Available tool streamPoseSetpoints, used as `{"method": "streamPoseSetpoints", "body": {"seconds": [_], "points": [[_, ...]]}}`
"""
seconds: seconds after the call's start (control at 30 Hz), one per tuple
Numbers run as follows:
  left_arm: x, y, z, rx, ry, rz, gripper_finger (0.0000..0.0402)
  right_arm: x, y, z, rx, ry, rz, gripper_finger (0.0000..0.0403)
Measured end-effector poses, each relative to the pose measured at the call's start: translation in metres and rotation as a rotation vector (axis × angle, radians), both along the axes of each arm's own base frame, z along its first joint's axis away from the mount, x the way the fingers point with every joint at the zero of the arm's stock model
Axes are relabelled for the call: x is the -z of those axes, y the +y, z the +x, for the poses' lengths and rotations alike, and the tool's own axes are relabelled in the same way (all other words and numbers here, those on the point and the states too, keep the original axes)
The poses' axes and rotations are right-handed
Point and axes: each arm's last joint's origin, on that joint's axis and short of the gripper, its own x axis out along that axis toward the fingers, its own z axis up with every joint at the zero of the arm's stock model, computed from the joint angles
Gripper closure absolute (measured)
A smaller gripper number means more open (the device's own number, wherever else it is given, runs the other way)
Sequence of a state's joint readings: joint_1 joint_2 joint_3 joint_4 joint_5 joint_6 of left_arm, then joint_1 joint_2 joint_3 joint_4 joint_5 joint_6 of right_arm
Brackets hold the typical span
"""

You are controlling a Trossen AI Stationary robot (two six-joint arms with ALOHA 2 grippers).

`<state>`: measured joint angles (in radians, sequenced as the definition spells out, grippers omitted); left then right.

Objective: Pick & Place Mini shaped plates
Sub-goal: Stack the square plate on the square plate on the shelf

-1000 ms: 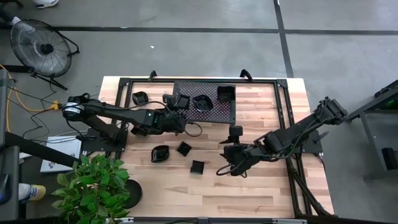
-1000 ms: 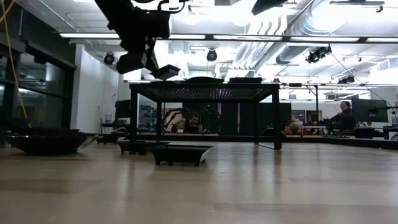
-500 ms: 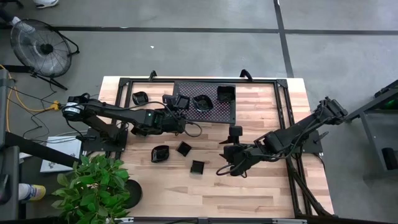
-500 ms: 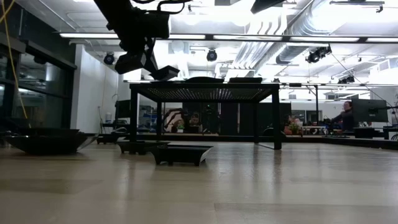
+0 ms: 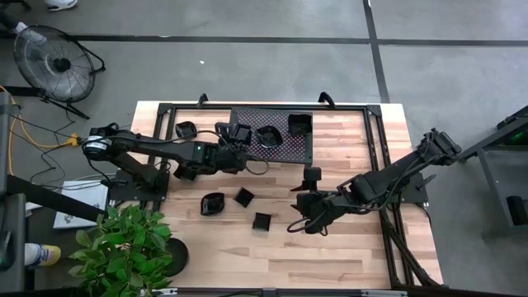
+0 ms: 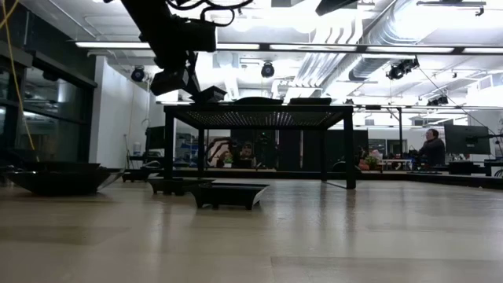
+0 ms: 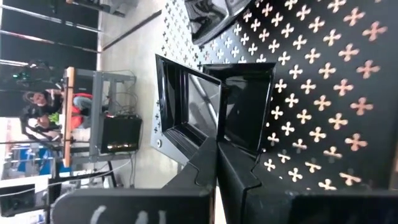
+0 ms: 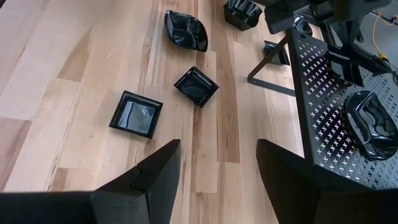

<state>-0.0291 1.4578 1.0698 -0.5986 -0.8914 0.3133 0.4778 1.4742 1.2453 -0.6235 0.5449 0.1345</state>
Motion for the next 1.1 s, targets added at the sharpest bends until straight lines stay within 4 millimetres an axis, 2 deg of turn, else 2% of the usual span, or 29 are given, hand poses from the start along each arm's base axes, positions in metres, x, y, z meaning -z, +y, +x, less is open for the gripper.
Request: {"method": "streamPoseSetpoints", "body": {"seconds": [1.1], "points": [[0.0015,-0.0005,0.0006,0.062,0.040,-0.040,0.0400,-0.0002,0.0000,0.0001,-0.001,0.000,0.001,0.0197]]}}
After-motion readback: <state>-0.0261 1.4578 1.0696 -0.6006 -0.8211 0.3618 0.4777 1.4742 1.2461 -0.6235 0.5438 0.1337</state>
